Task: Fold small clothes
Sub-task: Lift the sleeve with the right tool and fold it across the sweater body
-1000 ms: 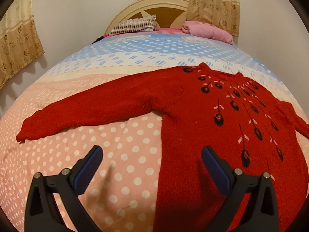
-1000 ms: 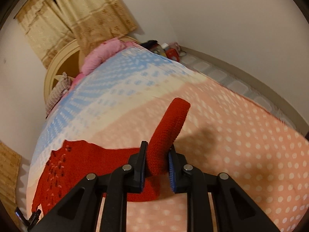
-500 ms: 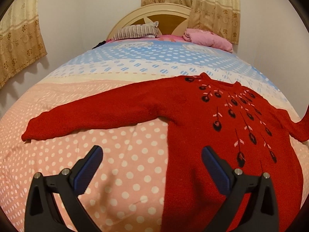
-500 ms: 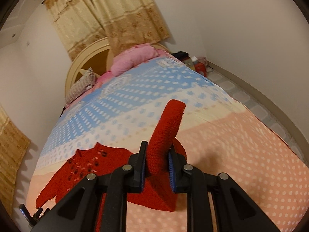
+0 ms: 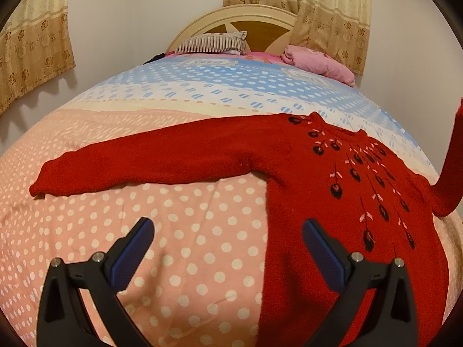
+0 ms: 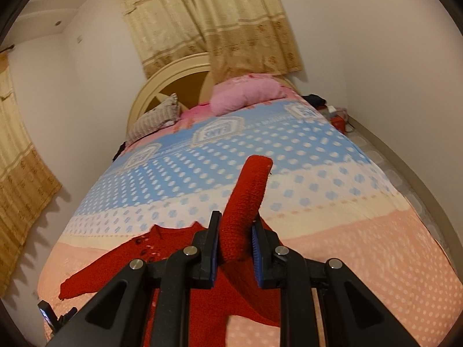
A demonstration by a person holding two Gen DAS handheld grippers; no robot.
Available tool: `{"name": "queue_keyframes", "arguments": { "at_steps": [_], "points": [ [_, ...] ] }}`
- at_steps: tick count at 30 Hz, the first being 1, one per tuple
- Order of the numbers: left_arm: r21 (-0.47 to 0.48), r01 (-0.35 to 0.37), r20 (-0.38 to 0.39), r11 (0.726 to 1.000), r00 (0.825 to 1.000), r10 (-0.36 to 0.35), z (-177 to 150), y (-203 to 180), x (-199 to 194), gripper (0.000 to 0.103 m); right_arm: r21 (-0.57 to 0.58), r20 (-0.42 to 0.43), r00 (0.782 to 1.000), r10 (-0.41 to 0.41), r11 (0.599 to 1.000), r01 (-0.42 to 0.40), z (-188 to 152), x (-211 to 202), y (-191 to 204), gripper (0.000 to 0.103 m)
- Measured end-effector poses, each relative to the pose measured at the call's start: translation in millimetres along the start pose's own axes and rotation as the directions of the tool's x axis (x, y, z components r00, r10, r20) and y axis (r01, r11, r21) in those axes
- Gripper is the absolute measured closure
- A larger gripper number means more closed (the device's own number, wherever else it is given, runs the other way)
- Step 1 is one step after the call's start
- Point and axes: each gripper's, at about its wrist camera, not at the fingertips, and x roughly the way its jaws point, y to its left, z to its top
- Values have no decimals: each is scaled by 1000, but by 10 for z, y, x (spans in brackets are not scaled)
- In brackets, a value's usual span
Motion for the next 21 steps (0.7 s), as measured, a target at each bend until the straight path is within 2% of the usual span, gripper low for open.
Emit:
{"name": "queue_keyframes", "arguments": {
  "at_steps": [11,21],
  "points": [
    [-15,5,9,1000,1000,-5,6,56,-8,0,-103,-13,995,99,990,-100,78,230,892,83],
    [-30,10,6,1000,1000,-10,-1,116,14,0,-164,-56,981,184,968,-191,-66,528,1624,83]
  ]
}}
